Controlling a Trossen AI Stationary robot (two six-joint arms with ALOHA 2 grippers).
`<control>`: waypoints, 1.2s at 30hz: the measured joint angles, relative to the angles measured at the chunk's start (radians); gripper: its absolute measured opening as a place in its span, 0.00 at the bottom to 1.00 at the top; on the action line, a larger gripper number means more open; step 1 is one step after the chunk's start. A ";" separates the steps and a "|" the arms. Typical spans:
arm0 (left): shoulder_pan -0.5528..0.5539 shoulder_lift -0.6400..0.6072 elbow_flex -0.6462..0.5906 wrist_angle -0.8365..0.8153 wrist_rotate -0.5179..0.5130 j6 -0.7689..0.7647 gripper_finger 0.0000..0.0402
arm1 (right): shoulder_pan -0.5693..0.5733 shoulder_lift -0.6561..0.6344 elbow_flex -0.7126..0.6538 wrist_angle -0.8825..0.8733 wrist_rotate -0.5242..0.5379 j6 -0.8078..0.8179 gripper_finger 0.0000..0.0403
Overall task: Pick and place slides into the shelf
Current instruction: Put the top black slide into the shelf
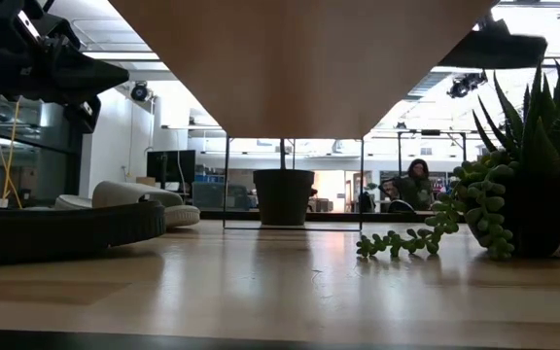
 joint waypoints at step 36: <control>0.000 0.000 0.000 0.000 -0.004 0.008 0.00 | 0.344 0.167 0.421 -0.342 0.157 0.228 0.00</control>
